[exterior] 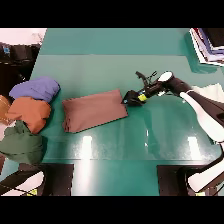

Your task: Fold the shirts.

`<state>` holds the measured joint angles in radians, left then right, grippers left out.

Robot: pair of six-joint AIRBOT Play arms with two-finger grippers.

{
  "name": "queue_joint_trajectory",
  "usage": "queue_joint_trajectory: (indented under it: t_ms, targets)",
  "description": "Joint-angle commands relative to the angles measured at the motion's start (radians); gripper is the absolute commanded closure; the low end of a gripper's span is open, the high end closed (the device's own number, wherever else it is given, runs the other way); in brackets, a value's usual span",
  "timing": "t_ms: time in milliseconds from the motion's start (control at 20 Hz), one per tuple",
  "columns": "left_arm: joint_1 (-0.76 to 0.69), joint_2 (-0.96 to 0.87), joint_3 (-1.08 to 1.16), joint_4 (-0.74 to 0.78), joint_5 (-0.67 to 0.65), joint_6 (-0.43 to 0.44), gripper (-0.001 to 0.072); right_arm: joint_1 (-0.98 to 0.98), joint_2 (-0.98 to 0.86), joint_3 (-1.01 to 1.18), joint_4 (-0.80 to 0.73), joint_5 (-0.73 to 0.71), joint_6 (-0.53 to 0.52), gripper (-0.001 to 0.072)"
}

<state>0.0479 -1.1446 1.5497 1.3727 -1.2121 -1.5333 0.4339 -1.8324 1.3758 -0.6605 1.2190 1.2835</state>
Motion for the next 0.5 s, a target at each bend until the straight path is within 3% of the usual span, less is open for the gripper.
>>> queue_joint_trajectory:
  t_ms: [0, 50, 100, 200, 250, 300, 450]
  targets:
    - [-0.019, 0.0, -0.001, -0.011, 0.006, 0.0, 0.0683, 0.067, -0.096, 0.089, 0.068, -0.013, -0.02, 0.0123]
    - [-0.019, 0.0, -0.001, -0.018, 0.005, 0.0, 0.0683, 0.092, -0.112, 0.129, 0.066, -0.018, -0.02, 0.0172]
    - [-0.019, 0.0, -0.001, -0.02, 0.003, -0.001, 0.0683, 0.116, -0.128, 0.172, 0.066, -0.024, -0.02, 0.0279]
    - [-0.019, 0.0, -0.001, -0.029, -0.003, -0.004, 0.0683, 0.149, -0.154, 0.247, 0.062, -0.034, -0.02, 0.0416]
    - [-0.019, 0.0, -0.001, -0.042, -0.003, -0.004, 0.0683, 0.159, -0.164, 0.281, 0.061, -0.033, -0.02, 0.0584]
    - [-0.019, 0.0, -0.001, -0.054, -0.001, -0.004, 0.0683, 0.167, -0.17, 0.31, 0.057, -0.028, -0.021, 0.0691]
    - [-0.019, 0.0, -0.001, -0.111, -0.005, -0.004, 0.0683, 0.142, -0.148, 0.347, 0.056, -0.021, -0.02, 0.0696]
